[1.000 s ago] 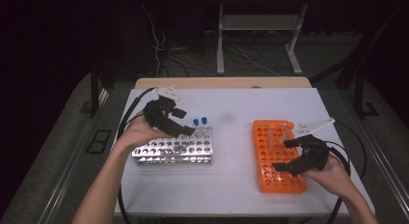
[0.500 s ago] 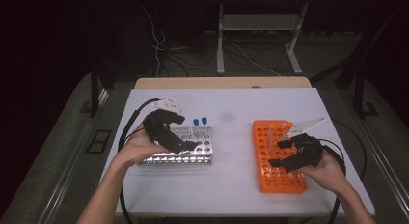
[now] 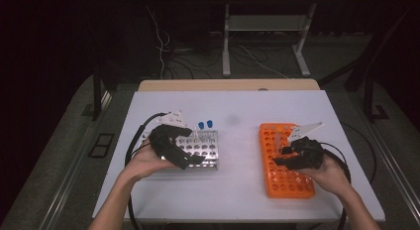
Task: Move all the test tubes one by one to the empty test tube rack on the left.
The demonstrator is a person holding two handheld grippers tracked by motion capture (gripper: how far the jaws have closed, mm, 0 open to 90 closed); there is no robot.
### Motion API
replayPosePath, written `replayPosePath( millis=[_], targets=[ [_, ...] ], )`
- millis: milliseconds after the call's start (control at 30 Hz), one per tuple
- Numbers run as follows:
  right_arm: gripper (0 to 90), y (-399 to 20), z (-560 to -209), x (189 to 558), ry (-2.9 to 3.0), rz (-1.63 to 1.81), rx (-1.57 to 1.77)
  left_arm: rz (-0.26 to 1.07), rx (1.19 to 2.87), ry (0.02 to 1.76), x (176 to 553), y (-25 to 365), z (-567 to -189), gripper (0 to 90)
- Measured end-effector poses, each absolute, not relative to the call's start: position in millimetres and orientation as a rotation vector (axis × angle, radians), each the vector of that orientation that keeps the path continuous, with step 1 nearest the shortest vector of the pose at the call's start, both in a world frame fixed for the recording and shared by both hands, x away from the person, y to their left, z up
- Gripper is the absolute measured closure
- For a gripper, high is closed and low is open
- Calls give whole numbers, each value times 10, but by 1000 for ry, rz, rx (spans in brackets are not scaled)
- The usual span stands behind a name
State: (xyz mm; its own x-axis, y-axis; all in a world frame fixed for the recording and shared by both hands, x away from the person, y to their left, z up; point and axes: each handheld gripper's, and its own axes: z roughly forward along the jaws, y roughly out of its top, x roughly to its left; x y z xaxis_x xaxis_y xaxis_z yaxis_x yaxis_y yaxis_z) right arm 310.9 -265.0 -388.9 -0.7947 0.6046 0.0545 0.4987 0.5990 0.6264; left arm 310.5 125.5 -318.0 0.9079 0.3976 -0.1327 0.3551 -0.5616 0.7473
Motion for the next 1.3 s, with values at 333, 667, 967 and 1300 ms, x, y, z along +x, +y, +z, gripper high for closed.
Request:
replayPosePath(
  millis=[333,667,967,1300],
  targets=[
    [743,-2617,-3947,3116,2614,934,921,53,2238,516,3075,1182,-3251,0],
    [747,-2661,-3831,3092,2598,975,927,51,2248,493,3075,1111,-3230,0],
    [747,-2649,-3570,3056,2597,1048,898,50,2254,478,3076,1065,-3199,0],
    [747,-2425,-3361,2980,2653,1080,808,48,2258,451,3061,1018,-3152,0]
  ],
)
